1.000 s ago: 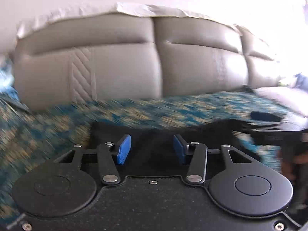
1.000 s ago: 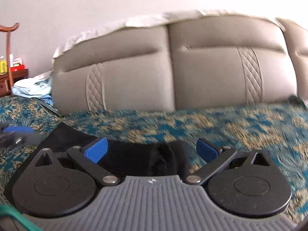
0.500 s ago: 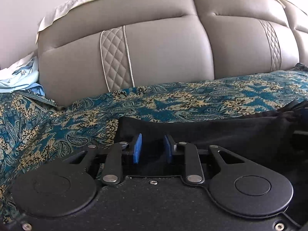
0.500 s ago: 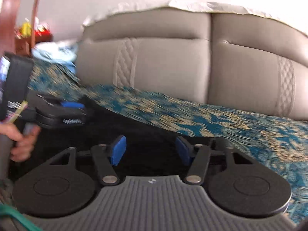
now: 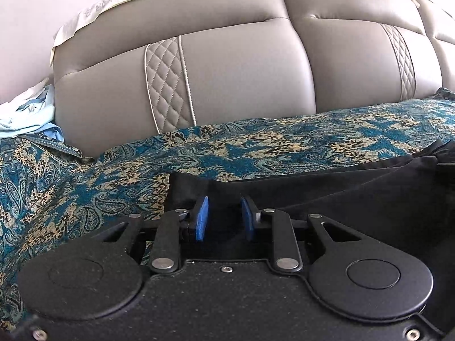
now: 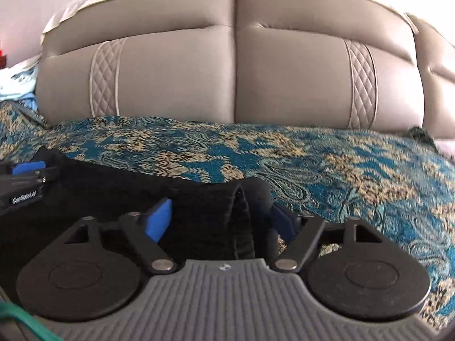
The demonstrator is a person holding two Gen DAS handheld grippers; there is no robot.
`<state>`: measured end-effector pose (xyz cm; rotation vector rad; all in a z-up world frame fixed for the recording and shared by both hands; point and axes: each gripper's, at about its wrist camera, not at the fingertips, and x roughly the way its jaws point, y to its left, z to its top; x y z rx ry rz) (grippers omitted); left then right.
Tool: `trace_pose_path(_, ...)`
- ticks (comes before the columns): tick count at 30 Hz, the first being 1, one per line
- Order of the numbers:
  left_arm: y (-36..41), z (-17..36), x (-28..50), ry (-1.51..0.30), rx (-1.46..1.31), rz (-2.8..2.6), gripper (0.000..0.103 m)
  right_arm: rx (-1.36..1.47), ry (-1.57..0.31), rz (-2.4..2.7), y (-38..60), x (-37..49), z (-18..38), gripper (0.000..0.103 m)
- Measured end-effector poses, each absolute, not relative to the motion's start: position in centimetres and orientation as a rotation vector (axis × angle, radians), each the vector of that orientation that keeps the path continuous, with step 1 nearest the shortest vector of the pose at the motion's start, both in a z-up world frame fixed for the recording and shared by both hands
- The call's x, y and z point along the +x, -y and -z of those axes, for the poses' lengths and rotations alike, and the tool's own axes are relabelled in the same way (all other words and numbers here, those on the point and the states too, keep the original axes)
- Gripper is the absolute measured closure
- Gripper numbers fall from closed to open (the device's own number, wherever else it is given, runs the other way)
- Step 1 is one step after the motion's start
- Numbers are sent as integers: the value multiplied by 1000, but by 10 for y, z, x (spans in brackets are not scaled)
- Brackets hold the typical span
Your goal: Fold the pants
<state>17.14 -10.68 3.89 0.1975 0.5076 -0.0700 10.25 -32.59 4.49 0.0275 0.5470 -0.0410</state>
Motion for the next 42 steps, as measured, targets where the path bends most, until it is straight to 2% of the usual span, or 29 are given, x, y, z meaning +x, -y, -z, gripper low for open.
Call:
trace_pose_path(8, 107, -39, 171, -508, 194, 71, 78, 148, -608, 9, 347, 119, -36, 2)
trace_pose_path(11, 103, -44, 165, -504, 174, 92, 66, 146, -606, -23, 350, 121, -34, 1)
trace_pose_path(14, 92, -53, 155, -494, 127, 114, 65, 140, -599, -60, 353, 121, -33, 0)
trace_pose_path(16, 81, -61, 148, -473, 106, 99, 59, 136, -594, -83, 354, 121, -33, 0)
trace_pose_path(19, 60, -71, 145, -459, 61, 88, 59, 133, -589, -112, 357, 121, -33, 0)
trace_pose_path(27, 21, -58, 179, -715, -91, 192, 58, 136, -586, -178, 361, 120, -32, 2)
trace_pose_path(35, 14, -51, 206, -738, -196, 270, 42, 140, -573, -219, 361, 119, -32, 12)
trace_pose_path(38, 16, -48, 215, -736, -202, 289, 31, 147, -571, -230, 362, 117, -32, 14)
trace_pose_path(40, 18, -47, 218, -738, -204, 311, 20, 154, -569, -237, 362, 117, -32, 17)
trace_pose_path(42, 22, -46, 219, -740, -188, 334, 15, 162, -568, -238, 362, 116, -32, 19)
